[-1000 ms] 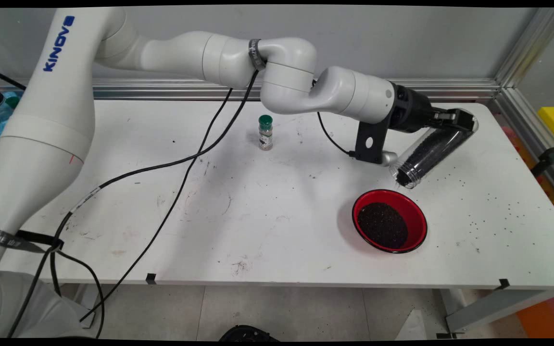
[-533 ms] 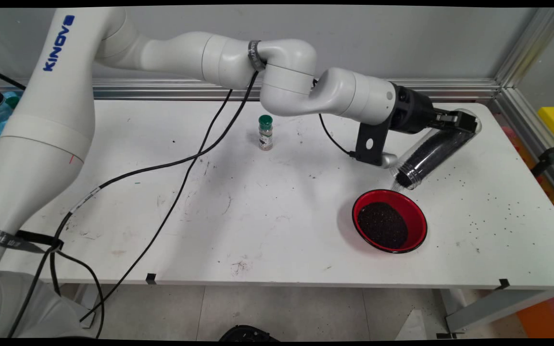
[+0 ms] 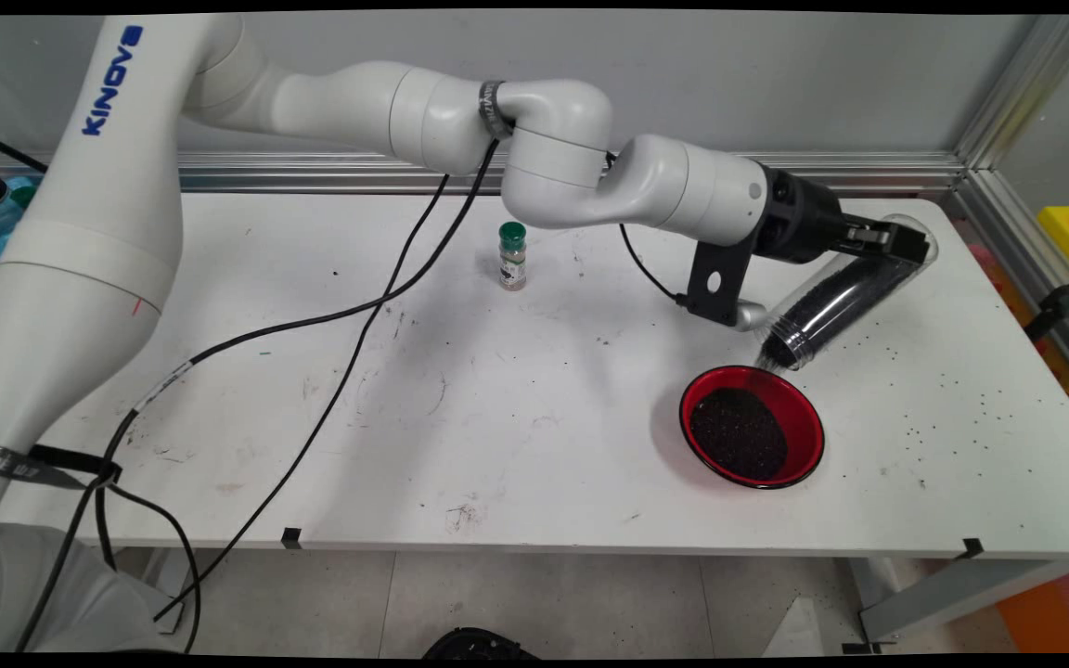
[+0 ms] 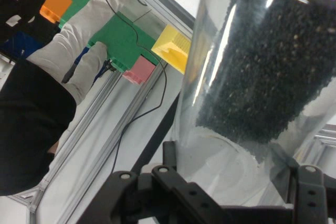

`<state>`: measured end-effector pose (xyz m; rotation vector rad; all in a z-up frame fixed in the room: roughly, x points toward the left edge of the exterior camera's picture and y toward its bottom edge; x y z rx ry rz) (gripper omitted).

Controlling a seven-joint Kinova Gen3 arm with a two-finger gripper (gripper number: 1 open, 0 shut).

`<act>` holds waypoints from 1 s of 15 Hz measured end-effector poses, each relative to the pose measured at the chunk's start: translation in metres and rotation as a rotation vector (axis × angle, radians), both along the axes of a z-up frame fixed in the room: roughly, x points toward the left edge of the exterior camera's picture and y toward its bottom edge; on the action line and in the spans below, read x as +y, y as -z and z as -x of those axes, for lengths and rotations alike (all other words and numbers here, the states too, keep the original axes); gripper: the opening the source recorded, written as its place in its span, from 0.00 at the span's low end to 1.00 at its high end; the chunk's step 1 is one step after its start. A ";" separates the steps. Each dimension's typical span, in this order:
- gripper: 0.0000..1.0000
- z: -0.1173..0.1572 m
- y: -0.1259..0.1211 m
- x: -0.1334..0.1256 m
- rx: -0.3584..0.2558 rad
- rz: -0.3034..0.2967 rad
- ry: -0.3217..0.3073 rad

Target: Pour the black seasoning powder in the red bowl

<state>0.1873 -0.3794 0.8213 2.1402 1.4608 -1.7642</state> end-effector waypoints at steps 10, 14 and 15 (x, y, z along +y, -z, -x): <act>0.00 0.004 -0.001 0.004 -0.005 0.025 0.029; 0.00 0.005 -0.001 0.005 -0.006 0.032 0.036; 0.00 0.006 -0.001 0.005 -0.006 0.033 0.037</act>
